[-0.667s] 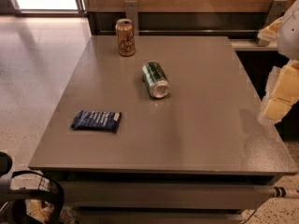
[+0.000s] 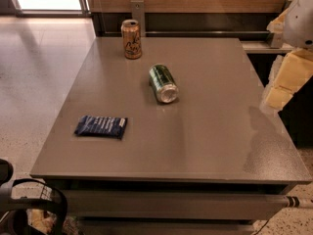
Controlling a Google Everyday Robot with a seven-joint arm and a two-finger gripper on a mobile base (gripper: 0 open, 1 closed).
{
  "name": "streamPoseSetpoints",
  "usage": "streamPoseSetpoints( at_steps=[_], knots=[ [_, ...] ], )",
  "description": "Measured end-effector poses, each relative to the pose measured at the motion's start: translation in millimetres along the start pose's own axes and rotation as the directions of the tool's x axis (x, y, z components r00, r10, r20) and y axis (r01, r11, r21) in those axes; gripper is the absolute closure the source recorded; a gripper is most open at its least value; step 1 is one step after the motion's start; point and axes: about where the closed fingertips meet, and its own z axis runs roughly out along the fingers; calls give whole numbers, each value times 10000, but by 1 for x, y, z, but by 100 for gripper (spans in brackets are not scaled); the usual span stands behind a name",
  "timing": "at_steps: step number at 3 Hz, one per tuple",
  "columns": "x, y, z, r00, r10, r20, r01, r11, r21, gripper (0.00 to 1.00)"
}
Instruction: Place green can upright
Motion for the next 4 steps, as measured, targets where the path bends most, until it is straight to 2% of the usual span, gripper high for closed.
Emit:
streamPoseSetpoints(
  at_steps=[1,2,3,4],
  knots=[
    [-19,-33,17,9959,885,-191,-889,9958,-224,0],
    [-53,-58,38,9762,2127,-420,-2140,9764,-296,0],
    [-105,-76,79,9277,3705,-452,-3727,9264,-542,0],
    [-138,-84,111,8570,5135,-418,-5152,8543,-687,0]
  ],
)
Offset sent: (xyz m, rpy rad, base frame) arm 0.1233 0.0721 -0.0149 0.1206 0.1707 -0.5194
